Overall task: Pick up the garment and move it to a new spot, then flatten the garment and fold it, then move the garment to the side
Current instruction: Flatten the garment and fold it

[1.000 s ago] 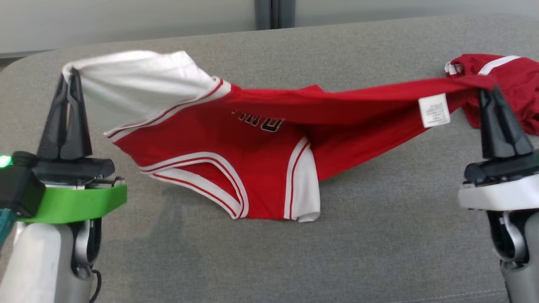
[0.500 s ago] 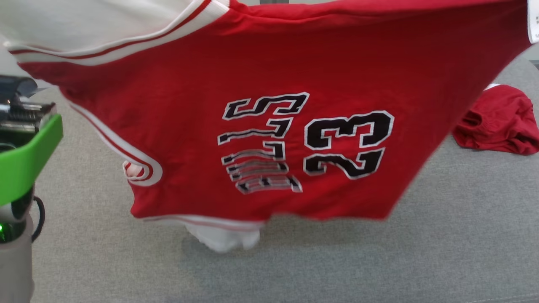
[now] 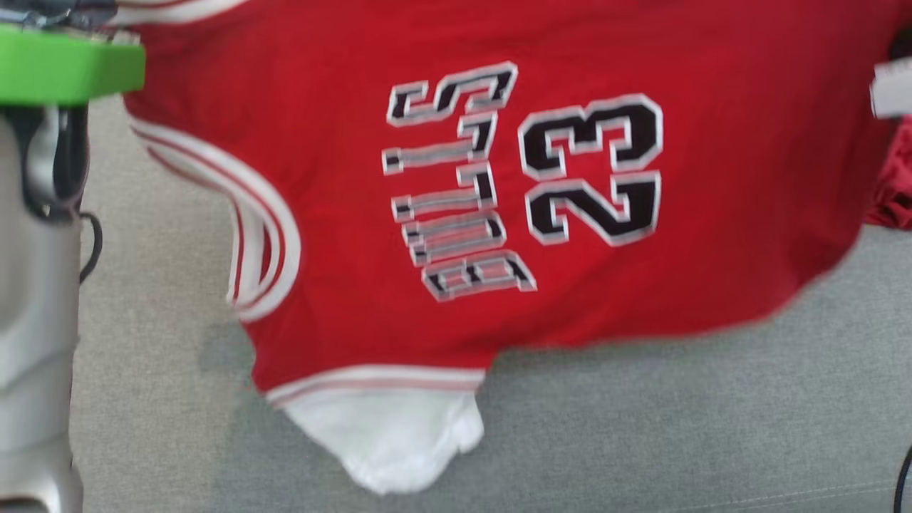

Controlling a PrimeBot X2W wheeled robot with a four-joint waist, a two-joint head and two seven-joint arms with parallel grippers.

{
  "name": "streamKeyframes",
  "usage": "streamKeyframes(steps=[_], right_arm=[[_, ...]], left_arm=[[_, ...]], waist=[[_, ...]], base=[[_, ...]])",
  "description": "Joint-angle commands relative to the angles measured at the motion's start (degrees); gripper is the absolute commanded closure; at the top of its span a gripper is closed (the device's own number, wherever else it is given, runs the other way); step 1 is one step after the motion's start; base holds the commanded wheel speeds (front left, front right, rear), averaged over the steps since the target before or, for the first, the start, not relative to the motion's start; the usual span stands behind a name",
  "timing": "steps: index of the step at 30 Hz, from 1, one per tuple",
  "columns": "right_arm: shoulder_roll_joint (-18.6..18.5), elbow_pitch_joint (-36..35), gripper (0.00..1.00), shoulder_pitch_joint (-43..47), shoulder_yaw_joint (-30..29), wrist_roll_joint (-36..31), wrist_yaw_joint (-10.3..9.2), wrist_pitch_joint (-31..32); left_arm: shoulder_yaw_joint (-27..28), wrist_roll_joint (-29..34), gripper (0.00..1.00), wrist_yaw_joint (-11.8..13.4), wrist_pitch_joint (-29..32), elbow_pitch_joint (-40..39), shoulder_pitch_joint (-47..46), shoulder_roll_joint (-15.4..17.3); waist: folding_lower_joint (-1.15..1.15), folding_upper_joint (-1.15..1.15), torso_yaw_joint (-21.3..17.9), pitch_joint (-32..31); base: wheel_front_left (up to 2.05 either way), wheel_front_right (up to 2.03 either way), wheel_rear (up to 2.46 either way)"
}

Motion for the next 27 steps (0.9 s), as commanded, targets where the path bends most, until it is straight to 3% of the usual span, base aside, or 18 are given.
streamKeyframes(steps=[1, 6, 13, 21, 27], right_arm=[[0.3, 2.6, 1.0, -3.3, 0.9, 0.5, -0.09, -0.9], [2.5, 16.3, 1.0, -16.5, 3.4, 1.2, -0.09, -5.6], [5.8, 35.0, 1.0, -27.5, 7.8, 1.4, -0.08, -10.6], [9.9, 53.8, 1.0, -23.0, 16.3, 4.8, -0.09, -13.4], [12.5, 60.2, 1.0, -15.1, 21.0, 9.1, -0.09, -14.8]], left_arm=[[-0.4, 0.4, 1.0, -0.6, -1.1, 3.7, -3.2, -0.7], [-1.0, 0.6, 1.0, -2.1, -3.6, 19.4, -15.6, -2.9], [0.8, 1.5, 1.0, -2.9, -3.8, 30.4, -22.2, -5.3], [4.2, 0.2, 1.0, -3.1, -3.8, 40.6, -10.0, -10.0], [6.7, -0.9, 1.0, -3.3, -3.8, 47.4, 1.0, -13.4]], waist=[[0.0, 0.0, -0.4, 2.3], [0.0, 0.0, -0.9, 3.2], [0.0, 0.0, -0.2, 4.2], [0.0, 0.0, 1.2, 7.6], [0.0, 0.0, 1.0, 8.0]], base=[[0.0, 0.0, 0.0], [0.0, 0.0, 0.0], [0.0, 0.0, 0.0], [0.0, 0.0, 0.0], [0.0, 0.0, 0.0]])
